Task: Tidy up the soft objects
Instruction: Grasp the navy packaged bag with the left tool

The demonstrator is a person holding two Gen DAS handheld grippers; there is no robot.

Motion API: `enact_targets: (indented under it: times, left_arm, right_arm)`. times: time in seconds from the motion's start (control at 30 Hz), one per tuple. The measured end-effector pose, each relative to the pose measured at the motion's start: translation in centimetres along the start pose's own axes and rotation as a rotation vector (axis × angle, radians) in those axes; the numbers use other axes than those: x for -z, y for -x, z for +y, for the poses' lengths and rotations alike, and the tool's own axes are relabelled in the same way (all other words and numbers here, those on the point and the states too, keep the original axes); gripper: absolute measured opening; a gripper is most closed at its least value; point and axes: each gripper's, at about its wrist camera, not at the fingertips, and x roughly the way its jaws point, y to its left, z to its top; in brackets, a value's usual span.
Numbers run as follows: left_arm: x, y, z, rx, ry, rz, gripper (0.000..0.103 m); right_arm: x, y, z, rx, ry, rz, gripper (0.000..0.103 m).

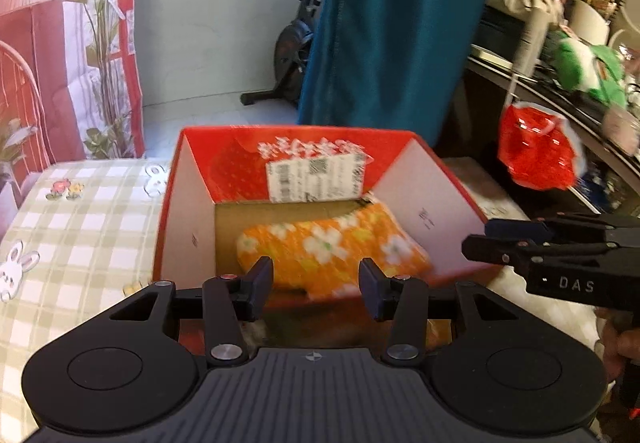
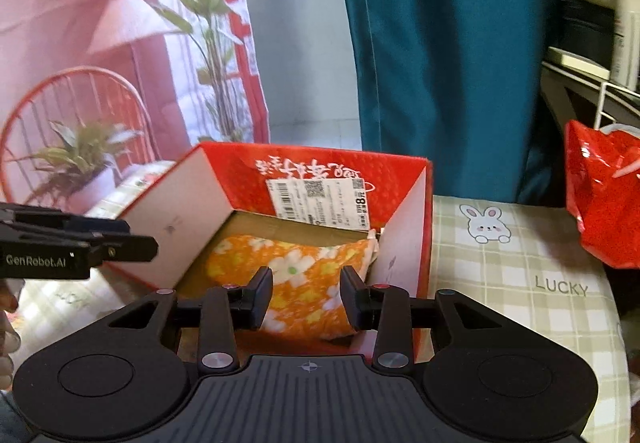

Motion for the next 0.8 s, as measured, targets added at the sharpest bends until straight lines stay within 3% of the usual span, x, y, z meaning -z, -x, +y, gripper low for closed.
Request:
enact_targets:
  times: [0.23,0.4,0.8]
  left_arm:
    - [3.6,0.9,-1.8,0.066,0.022,0.063,0.050]
    - [5.6,1.1,-2.4,0.093,0.033,0.095,0.050]
    - [8.0,0.1,-2.5,0.120,0.074,0.154,0.050]
  right_arm:
    - [3.0,3.4,0.6,-0.030,-0.031,-0.002,0.038]
    - [5.9,3.9,0.9,-0.029,-0.039,0.048,0.048]
    - [10.3,3.9,0.2,-0.036,-0.089,0.148,0.058]
